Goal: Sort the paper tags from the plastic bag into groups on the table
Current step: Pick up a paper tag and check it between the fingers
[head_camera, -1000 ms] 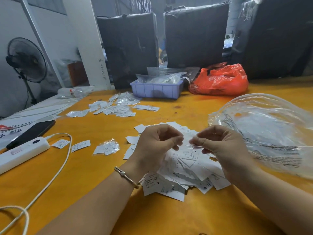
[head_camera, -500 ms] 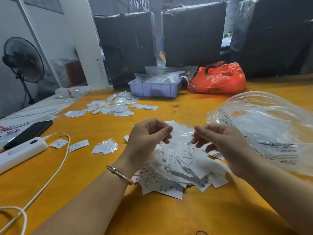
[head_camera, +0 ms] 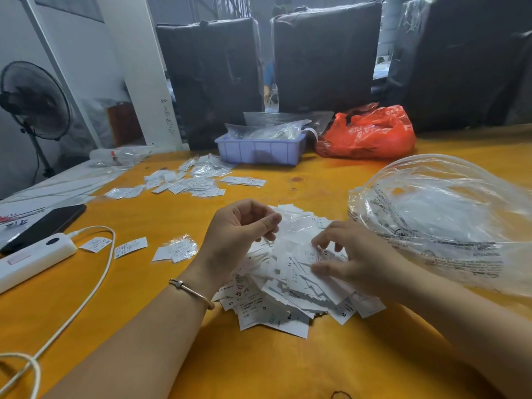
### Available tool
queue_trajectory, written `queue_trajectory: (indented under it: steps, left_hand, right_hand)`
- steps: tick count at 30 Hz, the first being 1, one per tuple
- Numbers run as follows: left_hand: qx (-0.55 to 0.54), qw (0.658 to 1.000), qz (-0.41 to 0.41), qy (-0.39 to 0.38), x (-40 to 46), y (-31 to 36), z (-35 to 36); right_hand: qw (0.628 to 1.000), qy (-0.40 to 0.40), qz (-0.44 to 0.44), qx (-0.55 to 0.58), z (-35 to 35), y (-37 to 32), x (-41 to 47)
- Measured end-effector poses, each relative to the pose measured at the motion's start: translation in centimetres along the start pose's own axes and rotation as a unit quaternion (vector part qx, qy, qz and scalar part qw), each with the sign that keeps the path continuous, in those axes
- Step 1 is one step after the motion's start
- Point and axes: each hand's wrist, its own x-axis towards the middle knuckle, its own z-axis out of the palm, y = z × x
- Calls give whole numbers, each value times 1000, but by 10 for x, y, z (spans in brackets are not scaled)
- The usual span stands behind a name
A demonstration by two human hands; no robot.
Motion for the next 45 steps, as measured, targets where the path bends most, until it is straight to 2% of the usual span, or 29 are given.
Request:
queue_trajectory:
  steps: [8,14,19,25,27,33,38,45]
  left_hand:
    - [-13,1000,7,-8,-1,-1,0]
    - [-13,1000,9,-14,-1,-1,2]
    - [-19,1000,4,-12,-1,-2,0]
    - [-17,1000,8,-11,-1,-1,1]
    - [-15,1000,6,-6,-1,-1,1]
    - [-22,1000,-1,-10,-2,1,0]
    - [-29,1000,1,-9,-2,1,0]
    - [-39,999,0,-3,-2,1,-1]
  right_hand:
    - [989,45,42,132,-2,1,0]
    - [958,86,79,262,-3,0,-1]
    - [898,136,92,407,-12,3,-2]
    - [812,78,133,562,-24,5,-2]
    - [801,61,136,580,-28,5,-3]
    - [819,49,128,557,-33,5,-6]
    - [860,83,94,495,-33,0,-9]
    - [873,106,78,470,-33,-3,-11]
